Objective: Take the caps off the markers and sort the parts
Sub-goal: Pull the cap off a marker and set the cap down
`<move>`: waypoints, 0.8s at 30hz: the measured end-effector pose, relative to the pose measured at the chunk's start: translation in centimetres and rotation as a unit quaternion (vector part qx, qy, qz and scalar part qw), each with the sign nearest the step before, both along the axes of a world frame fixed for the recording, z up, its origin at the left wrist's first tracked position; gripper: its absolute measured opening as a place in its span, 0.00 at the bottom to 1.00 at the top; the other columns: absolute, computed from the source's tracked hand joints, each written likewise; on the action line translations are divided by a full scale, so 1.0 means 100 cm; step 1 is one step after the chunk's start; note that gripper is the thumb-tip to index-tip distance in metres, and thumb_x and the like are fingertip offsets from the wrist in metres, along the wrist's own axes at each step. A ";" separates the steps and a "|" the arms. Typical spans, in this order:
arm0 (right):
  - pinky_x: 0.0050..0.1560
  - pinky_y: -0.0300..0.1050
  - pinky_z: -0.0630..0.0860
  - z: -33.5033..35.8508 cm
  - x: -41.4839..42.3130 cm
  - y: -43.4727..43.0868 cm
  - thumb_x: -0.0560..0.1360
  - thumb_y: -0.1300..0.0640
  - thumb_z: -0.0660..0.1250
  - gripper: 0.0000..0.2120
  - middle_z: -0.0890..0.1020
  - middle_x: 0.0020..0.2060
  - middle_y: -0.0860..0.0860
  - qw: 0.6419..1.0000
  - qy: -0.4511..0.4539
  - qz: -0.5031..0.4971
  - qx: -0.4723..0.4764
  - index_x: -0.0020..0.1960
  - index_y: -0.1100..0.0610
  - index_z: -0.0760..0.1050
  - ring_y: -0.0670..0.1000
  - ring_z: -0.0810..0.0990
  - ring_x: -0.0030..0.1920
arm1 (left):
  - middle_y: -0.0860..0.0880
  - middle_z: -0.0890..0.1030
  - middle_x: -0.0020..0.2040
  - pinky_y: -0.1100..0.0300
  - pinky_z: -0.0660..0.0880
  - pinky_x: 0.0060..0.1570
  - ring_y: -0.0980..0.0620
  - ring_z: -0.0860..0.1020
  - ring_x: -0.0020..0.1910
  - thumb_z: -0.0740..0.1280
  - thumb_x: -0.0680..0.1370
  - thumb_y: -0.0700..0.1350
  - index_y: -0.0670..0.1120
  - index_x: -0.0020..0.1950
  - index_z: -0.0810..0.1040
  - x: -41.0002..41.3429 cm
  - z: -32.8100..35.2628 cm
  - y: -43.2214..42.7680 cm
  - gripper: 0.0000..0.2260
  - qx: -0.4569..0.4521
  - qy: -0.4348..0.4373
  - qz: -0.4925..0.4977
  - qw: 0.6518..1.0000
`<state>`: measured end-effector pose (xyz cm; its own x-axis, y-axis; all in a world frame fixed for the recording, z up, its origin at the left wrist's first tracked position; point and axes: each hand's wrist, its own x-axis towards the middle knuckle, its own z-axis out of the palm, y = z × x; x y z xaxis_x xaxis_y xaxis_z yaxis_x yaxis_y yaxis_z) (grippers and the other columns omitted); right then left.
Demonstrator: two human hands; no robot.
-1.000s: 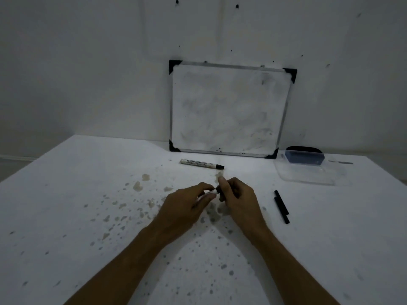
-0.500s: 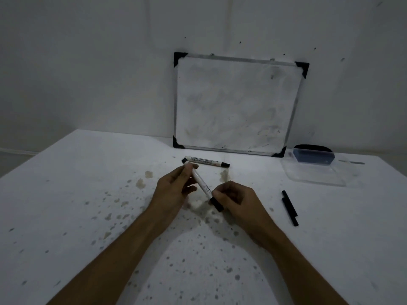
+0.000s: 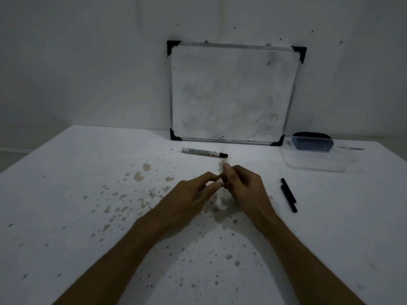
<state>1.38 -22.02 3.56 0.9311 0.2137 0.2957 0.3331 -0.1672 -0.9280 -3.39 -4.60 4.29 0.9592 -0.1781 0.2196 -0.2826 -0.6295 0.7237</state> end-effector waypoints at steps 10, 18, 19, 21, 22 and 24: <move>0.33 0.45 0.74 -0.002 -0.003 0.004 0.73 0.29 0.44 0.35 0.72 0.22 0.52 0.982 0.005 -0.103 -0.160 0.25 0.55 0.66 0.49 0.71 0.26 | 0.50 0.81 0.39 0.62 0.68 0.31 0.54 0.72 0.29 0.45 0.86 0.58 0.49 0.57 0.79 0.011 -0.028 -0.012 0.25 0.245 -0.260 0.026 0.934; 0.36 0.44 0.69 0.008 0.001 0.016 0.79 0.30 0.48 0.35 0.73 0.26 0.50 0.969 0.094 -0.111 -0.198 0.27 0.55 0.67 0.49 0.73 0.30 | 0.54 0.86 0.38 0.59 0.79 0.31 0.57 0.81 0.30 0.48 0.85 0.64 0.53 0.61 0.80 0.014 -0.018 0.007 0.25 0.205 -0.275 0.021 0.939; 0.37 0.45 0.70 0.006 0.002 0.017 0.81 0.32 0.49 0.34 0.75 0.27 0.50 0.967 0.093 -0.122 -0.206 0.29 0.56 0.69 0.50 0.75 0.31 | 0.54 0.85 0.37 0.59 0.79 0.31 0.57 0.80 0.29 0.48 0.85 0.63 0.53 0.61 0.80 0.013 -0.018 0.008 0.24 0.210 -0.266 0.017 0.941; 0.36 0.45 0.70 0.001 0.004 0.017 0.84 0.41 0.52 0.30 0.76 0.27 0.50 0.966 0.072 -0.146 -0.199 0.30 0.56 0.71 0.50 0.75 0.30 | 0.57 0.82 0.34 0.63 0.76 0.30 0.60 0.77 0.27 0.49 0.84 0.63 0.53 0.61 0.79 0.012 -0.017 0.004 0.24 0.174 -0.200 0.001 0.964; 0.33 0.44 0.69 -0.002 0.005 0.016 0.85 0.46 0.54 0.29 0.73 0.25 0.50 0.972 0.045 -0.144 -0.178 0.28 0.56 0.70 0.49 0.72 0.27 | 0.60 0.79 0.32 0.68 0.72 0.31 0.61 0.76 0.27 0.51 0.84 0.61 0.53 0.61 0.80 0.011 -0.013 0.001 0.22 0.123 -0.142 -0.014 0.982; 0.25 0.41 0.64 -0.006 0.006 0.012 0.85 0.54 0.55 0.28 0.68 0.20 0.47 0.984 -0.067 -0.110 -0.126 0.25 0.52 0.65 0.46 0.66 0.21 | 0.63 0.76 0.29 0.69 0.69 0.36 0.64 0.75 0.27 0.54 0.84 0.58 0.53 0.57 0.83 0.010 -0.001 -0.002 0.19 0.029 -0.005 -0.045 0.999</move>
